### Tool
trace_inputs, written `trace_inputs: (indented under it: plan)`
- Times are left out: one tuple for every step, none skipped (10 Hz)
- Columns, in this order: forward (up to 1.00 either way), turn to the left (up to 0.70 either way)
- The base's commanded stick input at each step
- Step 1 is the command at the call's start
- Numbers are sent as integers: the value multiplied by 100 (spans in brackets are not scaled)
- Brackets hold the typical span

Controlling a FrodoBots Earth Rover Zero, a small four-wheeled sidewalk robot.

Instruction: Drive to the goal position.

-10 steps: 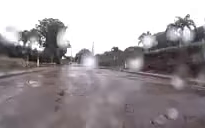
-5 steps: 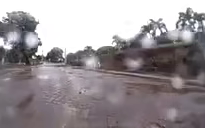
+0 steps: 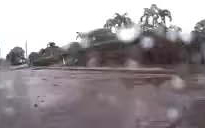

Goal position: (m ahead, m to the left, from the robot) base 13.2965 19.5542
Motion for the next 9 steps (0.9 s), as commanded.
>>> trace_inputs:
  plan:
    - [85, 0]
    - [85, 0]
    - [85, 0]
    - [85, 0]
    - [85, 0]
    - [85, 0]
    - [85, 25]
    - [85, 22]
    - [85, 19]
